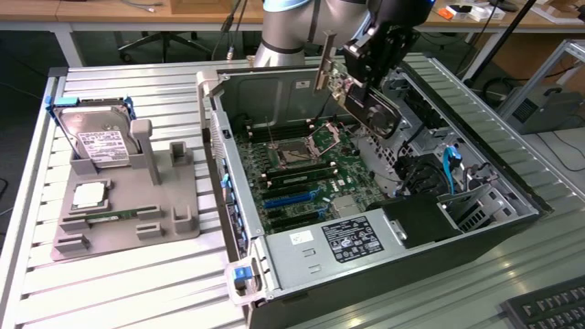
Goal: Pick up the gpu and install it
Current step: 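Insert the gpu into the slot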
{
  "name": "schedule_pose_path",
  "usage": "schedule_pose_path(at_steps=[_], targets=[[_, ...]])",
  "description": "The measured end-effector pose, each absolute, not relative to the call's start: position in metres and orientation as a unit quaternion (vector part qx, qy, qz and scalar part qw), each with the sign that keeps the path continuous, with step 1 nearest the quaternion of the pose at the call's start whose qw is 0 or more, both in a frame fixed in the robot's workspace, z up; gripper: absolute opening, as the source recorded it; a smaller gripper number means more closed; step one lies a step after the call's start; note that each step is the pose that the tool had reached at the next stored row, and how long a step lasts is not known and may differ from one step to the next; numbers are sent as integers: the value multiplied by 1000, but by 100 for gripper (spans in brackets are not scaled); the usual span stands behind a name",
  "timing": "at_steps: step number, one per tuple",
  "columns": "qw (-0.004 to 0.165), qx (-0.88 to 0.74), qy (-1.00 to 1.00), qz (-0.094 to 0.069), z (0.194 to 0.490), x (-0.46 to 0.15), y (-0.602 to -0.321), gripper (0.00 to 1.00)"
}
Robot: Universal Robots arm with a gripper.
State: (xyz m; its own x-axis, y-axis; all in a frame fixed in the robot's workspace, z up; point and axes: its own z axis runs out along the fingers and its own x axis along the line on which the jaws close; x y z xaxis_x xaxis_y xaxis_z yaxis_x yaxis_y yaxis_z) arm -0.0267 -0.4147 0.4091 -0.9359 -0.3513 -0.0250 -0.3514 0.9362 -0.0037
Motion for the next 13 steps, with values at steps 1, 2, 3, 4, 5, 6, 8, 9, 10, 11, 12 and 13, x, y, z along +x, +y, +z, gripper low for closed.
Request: schedule_pose_path(at_steps=[1,2,3,4,5,6,8,9,10,11,12,13], targets=[[13,-181,983,0,409,-27,-415,27],[13,-185,983,1,409,-27,-415,27],[13,-188,982,1,409,-27,-415,27],[13,-191,981,1,409,-27,-415,27],[13,-194,981,1,409,-27,-415,27],[13,-197,980,1,409,-27,-415,27],[13,-204,979,1,409,-27,-415,27],[13,-207,978,1,409,-27,-415,27],[13,-209,978,1,409,-27,-415,27],[13,-213,977,1,409,-27,-415,27],[13,-218,976,1,409,-27,-415,27],[13,-220,975,1,409,-27,-415,27]])
